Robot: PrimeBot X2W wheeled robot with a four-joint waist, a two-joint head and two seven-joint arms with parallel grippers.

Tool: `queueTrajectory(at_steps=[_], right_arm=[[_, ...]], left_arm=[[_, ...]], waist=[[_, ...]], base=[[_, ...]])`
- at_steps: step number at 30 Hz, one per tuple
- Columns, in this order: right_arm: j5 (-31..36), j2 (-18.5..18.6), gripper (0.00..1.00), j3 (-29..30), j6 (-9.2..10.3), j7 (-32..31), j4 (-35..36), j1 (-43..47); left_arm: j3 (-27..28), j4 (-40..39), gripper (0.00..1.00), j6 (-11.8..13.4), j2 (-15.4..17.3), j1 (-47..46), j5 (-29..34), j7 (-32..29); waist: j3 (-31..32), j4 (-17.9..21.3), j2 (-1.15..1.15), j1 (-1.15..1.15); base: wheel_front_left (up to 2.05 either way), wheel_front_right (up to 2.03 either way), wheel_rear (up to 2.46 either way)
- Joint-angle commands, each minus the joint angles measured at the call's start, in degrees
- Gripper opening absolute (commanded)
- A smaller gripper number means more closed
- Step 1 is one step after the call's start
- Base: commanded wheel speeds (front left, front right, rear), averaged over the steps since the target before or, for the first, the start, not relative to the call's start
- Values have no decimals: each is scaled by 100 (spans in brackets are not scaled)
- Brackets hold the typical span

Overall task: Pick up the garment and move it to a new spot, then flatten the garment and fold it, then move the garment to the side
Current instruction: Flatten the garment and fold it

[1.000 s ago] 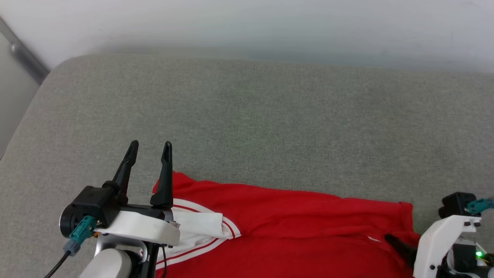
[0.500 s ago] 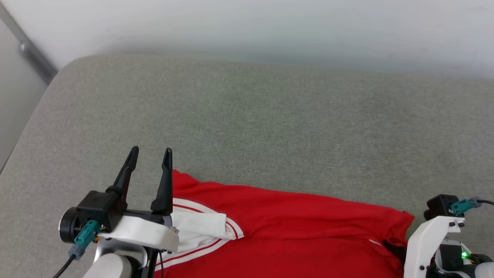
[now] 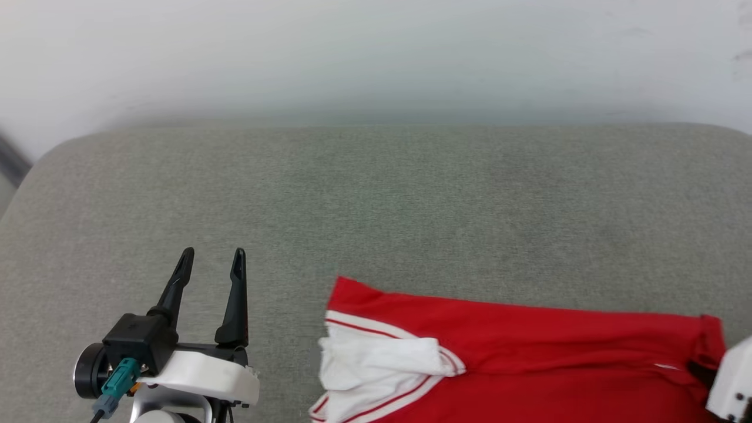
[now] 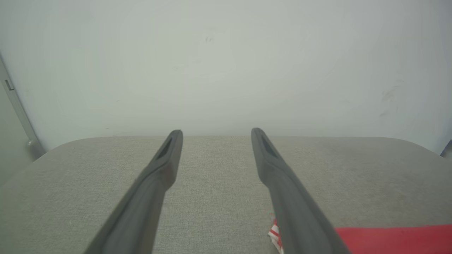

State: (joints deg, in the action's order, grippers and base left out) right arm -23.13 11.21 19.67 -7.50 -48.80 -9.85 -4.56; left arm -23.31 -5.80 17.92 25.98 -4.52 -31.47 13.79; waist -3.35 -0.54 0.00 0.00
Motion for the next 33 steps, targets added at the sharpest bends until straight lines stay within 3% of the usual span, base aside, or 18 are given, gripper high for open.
queueTrajectory(at_steps=[1, 5, 8, 15, 20, 24, 28, 33], right_arm=[[42, -70, 0, 148, 2, -49, 24, 31], [24, -417, 0, 733, 1, -557, 46, -122], [-586, -709, 0, 794, 2, -1109, 64, -252], [-2609, -850, 0, -42, 1, -1640, -43, -195], [-4195, -841, 0, -1147, 1, -1246, -172, -207], [-4981, -841, 0, -2120, 1, -550, -301, -440], [-5228, -839, 0, -3067, 1, 171, -566, -773], [-4968, -834, 0, -3839, 1, 927, -1151, -1196]], left_arm=[[21, -27, 100, 35, 12, 62, 4, 12], [38, -82, 100, 70, 34, 98, -17, -2], [38, -104, 100, 78, 42, 129, -29, -14], [24, -161, 100, 108, 72, 77, -19, -79], [-72, -181, 100, 80, 38, -25, -35, -181], [-155, -167, 100, 32, 1, -125, -14, -236], [-228, -133, 100, -29, -58, -281, 4, -226], [-302, -37, 100, -126, -167, -467, -1, -171]], waist=[[-11, 42, 0, 0], [-48, 133, 0, 0], [-54, 171, 0, 0], [-76, 125, 0, 0], [-96, -47, 0, 0], [-170, -212, 0, 0], [-298, -432, 0, 0], [-473, -706, 0, 0]], base=[[0, 0, 0], [0, 0, 0], [0, 0, 0], [0, 0, 0], [0, 0, 0], [0, 0, 0], [0, 0, 0], [0, 0, 0]])
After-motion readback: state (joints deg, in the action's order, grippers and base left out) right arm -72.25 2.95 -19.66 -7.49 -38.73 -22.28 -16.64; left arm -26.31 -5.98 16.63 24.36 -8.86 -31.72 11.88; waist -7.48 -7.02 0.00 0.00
